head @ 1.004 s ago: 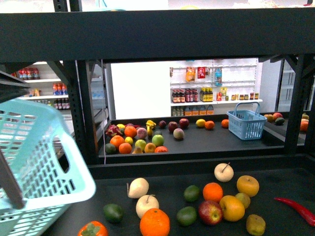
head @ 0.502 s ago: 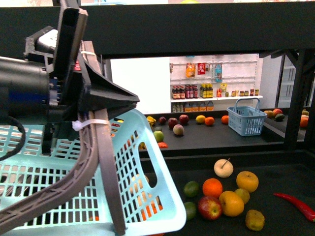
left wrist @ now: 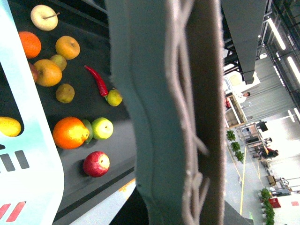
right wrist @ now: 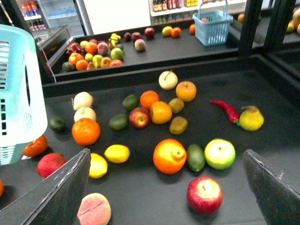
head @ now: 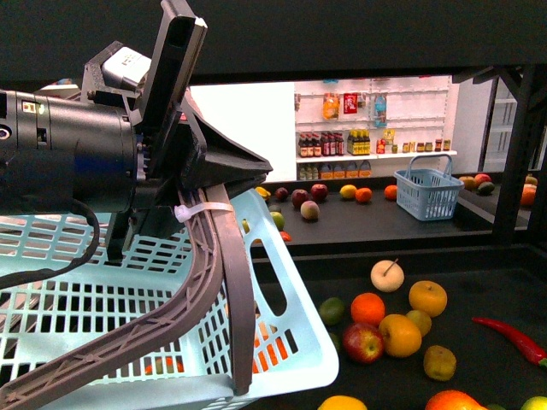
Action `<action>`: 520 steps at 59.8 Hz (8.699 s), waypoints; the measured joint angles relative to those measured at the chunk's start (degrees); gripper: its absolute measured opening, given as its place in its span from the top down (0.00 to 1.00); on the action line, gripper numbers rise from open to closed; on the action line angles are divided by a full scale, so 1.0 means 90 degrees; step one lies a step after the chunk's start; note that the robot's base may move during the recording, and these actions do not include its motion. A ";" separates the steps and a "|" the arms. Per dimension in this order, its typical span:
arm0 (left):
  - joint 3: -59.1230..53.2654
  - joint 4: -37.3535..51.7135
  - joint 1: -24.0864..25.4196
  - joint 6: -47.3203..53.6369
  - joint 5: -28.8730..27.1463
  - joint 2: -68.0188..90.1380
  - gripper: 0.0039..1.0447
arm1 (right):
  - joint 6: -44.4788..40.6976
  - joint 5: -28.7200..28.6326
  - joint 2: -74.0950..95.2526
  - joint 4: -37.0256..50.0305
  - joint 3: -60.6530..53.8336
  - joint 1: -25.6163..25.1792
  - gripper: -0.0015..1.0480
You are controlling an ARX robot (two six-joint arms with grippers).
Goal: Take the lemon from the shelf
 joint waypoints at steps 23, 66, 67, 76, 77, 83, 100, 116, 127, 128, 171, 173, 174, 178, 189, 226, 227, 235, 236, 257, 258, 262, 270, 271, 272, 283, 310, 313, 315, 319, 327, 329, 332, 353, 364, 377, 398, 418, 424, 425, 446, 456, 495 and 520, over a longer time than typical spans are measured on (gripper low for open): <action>0.0000 0.0000 -0.0005 -0.0012 -0.0024 0.0000 0.94 | 0.1477 -0.0471 0.7699 0.1719 0.2776 -0.0707 0.07; 0.0000 0.0000 -0.0017 -0.0017 -0.0024 0.0007 0.94 | 0.0568 -0.0988 1.3522 0.1498 0.7711 0.0685 0.07; 0.0000 0.0000 -0.0017 -0.0017 -0.0024 0.0007 0.94 | 0.0308 -0.1171 1.3580 0.1574 0.7733 0.0675 0.07; 0.0000 0.0000 -0.0017 -0.0017 -0.0022 0.0007 0.94 | -0.1865 -0.2579 1.3908 0.1744 0.7750 0.0612 0.07; 0.0000 0.0000 -0.0017 -0.0019 -0.0022 0.0007 0.94 | -0.2021 -0.2679 1.3935 0.1724 0.7757 0.0602 0.07; 0.0000 0.0000 -0.0017 -0.0012 -0.0022 0.0007 0.94 | -0.3436 -0.3288 1.4154 0.1491 0.7864 0.0532 0.07; 0.0000 0.0000 -0.0015 -0.0015 -0.0024 0.0007 0.94 | -0.8196 -0.3657 1.5375 0.0508 0.9187 0.0209 0.07; 0.0000 0.0000 -0.0015 -0.0015 -0.0024 0.0007 0.94 | -0.8548 -0.3949 1.6225 0.0590 1.0644 0.0243 0.07; 0.0000 0.0000 -0.0015 -0.0015 -0.0024 0.0007 0.94 | -0.8544 -0.4019 1.6653 0.0153 1.1584 0.0338 0.07; 0.0000 0.0000 -0.0015 -0.0015 -0.0024 0.0007 0.94 | -0.8544 -0.4022 1.6711 0.0097 1.1693 0.0350 0.07; 0.0000 0.0002 -0.0015 -0.0015 -0.0022 0.0007 0.94 | -0.8104 -0.4199 1.8083 -0.0527 1.3670 0.0517 0.07; 0.0000 0.0000 -0.0015 -0.0015 -0.0022 0.0007 0.94 | -0.8065 -0.4197 1.8132 -0.0520 1.3736 0.0532 0.07; 0.0000 0.0000 -0.0015 -0.0015 -0.0024 0.0007 0.94 | -0.8058 -0.4197 1.8141 -0.0520 1.3758 0.0539 0.07; 0.0000 0.0000 -0.0015 -0.0017 -0.0022 0.0007 0.94 | -0.7973 -0.4189 1.8195 -0.0503 1.3826 0.0561 0.11; 0.0000 0.0000 -0.0015 -0.0015 -0.0024 0.0007 0.94 | -0.7822 -0.4148 1.8217 -0.0559 1.3848 0.0573 0.38; 0.0000 0.0000 -0.0015 -0.0015 -0.0022 0.0007 0.94 | -0.6210 -0.3876 1.5623 0.3014 1.0326 -0.0019 0.54; 0.0000 0.0000 -0.0015 -0.0015 -0.0022 0.0007 0.94 | -0.6108 -0.3866 1.5521 0.3113 1.0227 -0.0039 0.54; 0.0000 0.0000 -0.0015 -0.0015 -0.0024 0.0007 0.94 | -0.5326 -0.3784 1.4258 0.4051 0.9054 -0.0248 0.54; 0.0000 0.0000 -0.0015 -0.0015 -0.0024 0.0007 0.94 | -0.5248 -0.3779 1.4163 0.4097 0.8973 -0.0257 0.54; 0.0000 0.0000 -0.0015 -0.0015 -0.0024 0.0007 0.94 | -0.3594 -0.3878 1.1778 0.4833 0.7172 -0.0155 0.54; 0.0000 0.0000 -0.0015 -0.0015 -0.0024 0.0007 0.94 | -0.3572 -0.3893 1.1720 0.4833 0.7128 -0.0134 0.54; 0.0000 0.0000 -0.0015 -0.0015 -0.0024 0.0007 0.94 | -0.3257 -0.4019 1.1293 0.4838 0.6822 0.0041 0.54; 0.0000 0.0000 -0.0015 -0.0015 -0.0024 0.0007 0.94 | -0.3014 -0.4112 1.0720 0.4714 0.6453 0.0459 0.54; 0.0000 0.0000 -0.0015 -0.0015 -0.0024 0.0007 0.94 | -0.3004 -0.4114 1.0693 0.4697 0.6448 0.0486 0.54; 0.0000 0.0000 -0.0015 -0.0017 -0.0022 0.0007 0.94 | -0.2956 -0.4116 1.0649 0.4663 0.6438 0.0542 0.54; 0.0000 0.0002 -0.0015 -0.0015 -0.0024 0.0007 0.94 | -0.2822 -0.4036 1.0482 0.4401 0.6385 0.1110 0.54; 0.0000 0.0000 -0.0015 -0.0015 -0.0024 0.0007 0.94 | -0.2824 -0.3742 1.0705 0.4085 0.6460 0.1902 0.54; 0.0000 0.0000 -0.0015 -0.0015 -0.0024 0.0007 0.94 | -0.2880 -0.3704 1.0737 0.4051 0.6475 0.1953 0.54; 0.0000 0.0000 -0.0015 -0.0015 -0.0024 0.0007 0.94 | -0.2934 -0.3699 1.0756 0.4039 0.6477 0.1991 0.54; 0.0000 0.0000 -0.0015 -0.0015 -0.0024 0.0007 0.94 | -0.2987 -0.3704 1.0797 0.4017 0.6477 0.2072 0.54; 0.0000 0.0000 -0.0015 -0.0015 -0.0024 0.0007 0.94 | -0.3101 -0.3674 1.0851 0.3925 0.6479 0.2237 0.54; 0.0000 0.0000 -0.0015 -0.0015 -0.0022 0.0007 0.94 | -0.3089 -0.3655 1.0851 0.3871 0.6479 0.2263 0.54; 0.0000 0.0000 -0.0015 -0.0015 -0.0022 0.0007 0.94 | -0.3087 -0.3667 1.0851 0.3806 0.6482 0.2278 0.54; 0.0000 0.0000 -0.0015 -0.0036 -0.0002 0.0007 0.94 | -0.2883 -0.3655 1.0851 0.4005 0.6482 0.2314 0.06; 0.0000 0.0002 -0.0015 -0.0010 -0.0036 0.0022 0.94 | -0.2863 -0.3679 1.0851 0.4116 0.6484 0.2317 0.07; 0.0000 0.0000 -0.0015 -0.0022 -0.0027 0.0024 0.94 | -0.2242 -0.3602 1.0846 0.4500 0.6611 0.1931 0.07; 0.0000 0.0000 -0.0015 -0.0024 -0.0029 0.0024 0.94 | -0.0729 -0.3065 1.1094 0.4809 0.7274 0.0318 0.07; 0.0000 0.0002 -0.0015 -0.0022 -0.0024 0.0024 0.94 | -0.1197 -0.3150 1.2932 0.4804 0.7191 -0.0260 0.07; 0.0000 0.0000 -0.0015 -0.0024 -0.0027 0.0024 0.94 | -0.1494 -0.3327 1.3486 0.4702 0.7242 -0.0248 0.07; 0.0000 0.0002 -0.0015 -0.0024 -0.0027 0.0024 0.94 | -0.1552 -0.3376 1.3588 0.4658 0.7254 -0.0240 0.07; 0.0000 0.0002 -0.0015 -0.0024 -0.0024 0.0024 0.94 | -0.2900 -0.4061 1.4668 0.4175 0.7407 0.0588 0.07; 0.0000 0.0002 -0.0015 -0.0022 -0.0027 0.0024 0.94 | -0.3351 -0.3942 1.5021 0.4073 0.7650 0.1127 0.07; 0.0000 0.0002 -0.0015 -0.0022 -0.0032 0.0024 0.94 | -0.3509 -0.2790 1.6538 0.4034 0.9357 0.1744 0.07; 0.0000 0.0000 -0.0015 -0.0022 -0.0027 0.0024 0.94 | -0.3803 -0.2482 1.6959 0.3769 0.9959 0.1770 0.07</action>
